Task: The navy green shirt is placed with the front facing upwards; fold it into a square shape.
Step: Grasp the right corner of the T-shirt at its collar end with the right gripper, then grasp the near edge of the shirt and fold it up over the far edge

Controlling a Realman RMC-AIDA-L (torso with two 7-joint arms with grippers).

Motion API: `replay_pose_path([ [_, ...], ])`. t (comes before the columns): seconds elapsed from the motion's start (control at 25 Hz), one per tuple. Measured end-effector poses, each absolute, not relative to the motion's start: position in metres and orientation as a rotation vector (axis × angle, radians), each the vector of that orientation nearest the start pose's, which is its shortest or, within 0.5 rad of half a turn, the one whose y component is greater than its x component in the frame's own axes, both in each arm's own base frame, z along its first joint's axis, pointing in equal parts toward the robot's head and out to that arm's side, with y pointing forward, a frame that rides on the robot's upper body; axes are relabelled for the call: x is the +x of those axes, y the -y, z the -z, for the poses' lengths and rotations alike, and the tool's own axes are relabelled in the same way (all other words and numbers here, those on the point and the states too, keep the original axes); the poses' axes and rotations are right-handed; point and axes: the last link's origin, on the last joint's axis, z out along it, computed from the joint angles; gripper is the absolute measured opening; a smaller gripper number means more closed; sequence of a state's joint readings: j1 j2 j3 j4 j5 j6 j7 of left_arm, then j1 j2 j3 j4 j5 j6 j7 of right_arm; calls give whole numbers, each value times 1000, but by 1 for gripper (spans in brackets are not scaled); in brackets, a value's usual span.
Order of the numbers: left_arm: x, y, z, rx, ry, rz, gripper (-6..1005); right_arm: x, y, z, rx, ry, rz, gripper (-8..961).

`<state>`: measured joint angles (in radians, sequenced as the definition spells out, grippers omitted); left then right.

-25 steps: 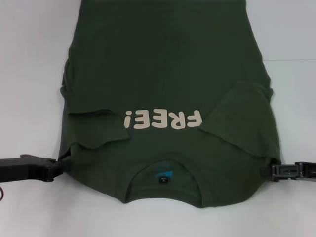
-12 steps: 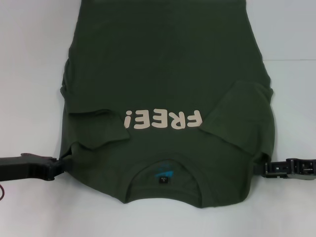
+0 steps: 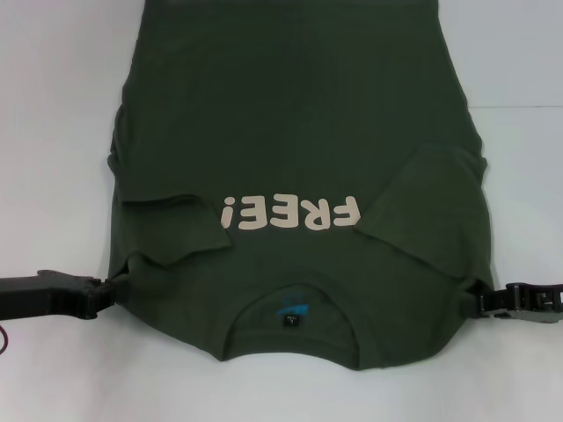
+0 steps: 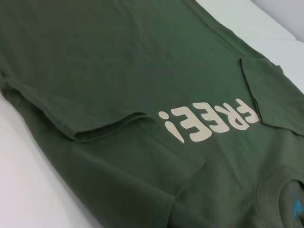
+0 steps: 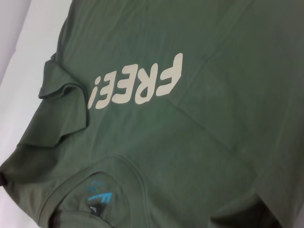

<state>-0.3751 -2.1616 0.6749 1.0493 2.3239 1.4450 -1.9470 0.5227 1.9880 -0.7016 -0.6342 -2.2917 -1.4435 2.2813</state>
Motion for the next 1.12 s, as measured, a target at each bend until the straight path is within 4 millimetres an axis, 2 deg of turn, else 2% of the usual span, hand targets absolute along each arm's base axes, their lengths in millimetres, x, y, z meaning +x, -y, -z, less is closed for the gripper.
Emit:
replay_pose_path([
  [0.04,-314,-311,-30,-2393,1231,275,39,324,-326,-18,-2256,-1845,-327,302],
  [0.48,-314,-312,-31,-2395,1223,276,40,322,-325,-19,-2285,-1811,-367,68],
  [0.64,-313,-309,-32,-2404,1237,282,39,323,-317,-21,-2328,-1754,-455,45],
  [1.12,-312,-278,-42,-2502,1345,377,40,348,-272,-31,-2350,-1627,-624,64],
])
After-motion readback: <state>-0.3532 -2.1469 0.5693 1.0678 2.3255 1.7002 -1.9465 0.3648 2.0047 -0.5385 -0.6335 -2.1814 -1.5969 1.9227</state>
